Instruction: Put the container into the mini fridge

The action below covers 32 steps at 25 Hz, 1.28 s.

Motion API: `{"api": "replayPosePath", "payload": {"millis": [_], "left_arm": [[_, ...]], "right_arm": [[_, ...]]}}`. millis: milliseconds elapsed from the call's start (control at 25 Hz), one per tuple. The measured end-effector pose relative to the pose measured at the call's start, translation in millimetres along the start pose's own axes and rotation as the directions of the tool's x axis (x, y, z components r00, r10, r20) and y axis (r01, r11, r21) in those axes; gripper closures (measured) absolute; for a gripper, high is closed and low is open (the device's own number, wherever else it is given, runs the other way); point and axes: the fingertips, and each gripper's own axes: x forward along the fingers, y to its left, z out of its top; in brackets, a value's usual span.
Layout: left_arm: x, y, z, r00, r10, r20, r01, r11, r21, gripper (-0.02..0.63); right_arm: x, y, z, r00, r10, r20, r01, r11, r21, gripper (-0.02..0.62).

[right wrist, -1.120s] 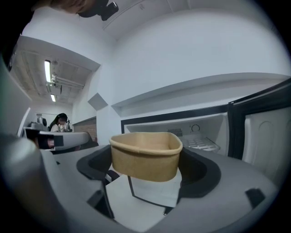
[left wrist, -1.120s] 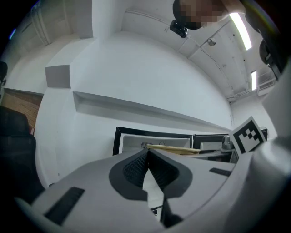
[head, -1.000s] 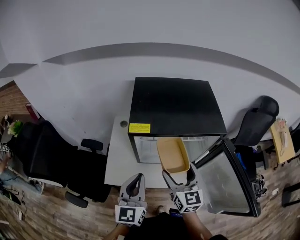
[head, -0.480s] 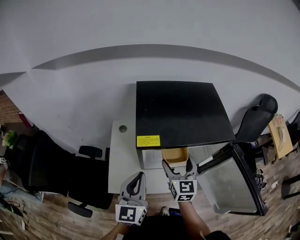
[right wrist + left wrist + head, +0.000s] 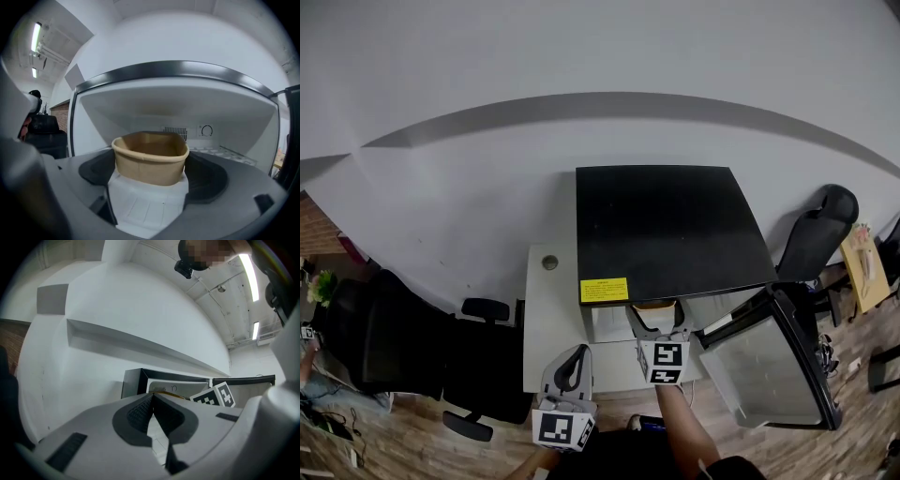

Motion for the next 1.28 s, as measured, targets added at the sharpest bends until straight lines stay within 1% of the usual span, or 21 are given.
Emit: {"api": "replayPosePath", "payload": {"millis": [120, 280, 400, 520, 600, 800, 1080, 1280], "left_arm": [[0.0, 1.3, 0.3, 1.0, -0.002, -0.003, 0.002, 1.0, -0.001, 0.598], [-2.3, 3.0, -0.1, 1.0, 0.001, -0.009, -0.001, 1.0, -0.001, 0.598], [-6.2, 4.8, -0.3, 1.0, 0.008, -0.011, -0.008, 1.0, -0.002, 0.598], [-8.9, 6.8, -3.4, 1.0, 0.018, -0.013, -0.018, 1.0, -0.002, 0.598], [-11.9, 6.8, -4.4, 1.0, 0.026, -0.015, -0.026, 1.0, -0.005, 0.598], [-18.5, 0.9, -3.7, 0.999, 0.035, -0.014, -0.035, 0.999, -0.001, 0.598], [-29.5, -8.9, -3.3, 0.999, 0.042, -0.006, -0.042, 0.999, 0.005, 0.598], [-34.7, -13.7, -0.1, 0.999, 0.048, -0.004, -0.048, 0.999, 0.009, 0.598]], "right_arm": [[8.9, -1.8, 4.6, 1.0, -0.008, 0.03, 0.008, 1.0, -0.007, 0.129], [14.1, -2.3, 5.0, 1.0, -0.006, 0.027, 0.006, 1.0, 0.012, 0.129], [18.2, -3.4, 5.3, 0.999, -0.007, 0.032, 0.007, 1.0, 0.009, 0.129], [23.7, -4.6, 5.8, 0.999, -0.014, 0.04, 0.015, 1.0, -0.022, 0.129], [26.2, -4.3, 4.1, 1.0, -0.012, 0.027, 0.013, 0.999, -0.043, 0.129], [31.8, -4.9, 4.5, 1.0, -0.002, 0.012, 0.003, 0.998, -0.062, 0.129], [24.4, -0.1, 7.6, 0.999, 0.031, 0.034, -0.029, 0.998, -0.056, 0.129], [8.9, -0.8, 3.5, 0.999, 0.033, 0.039, -0.032, 0.999, -0.026, 0.129]]}}
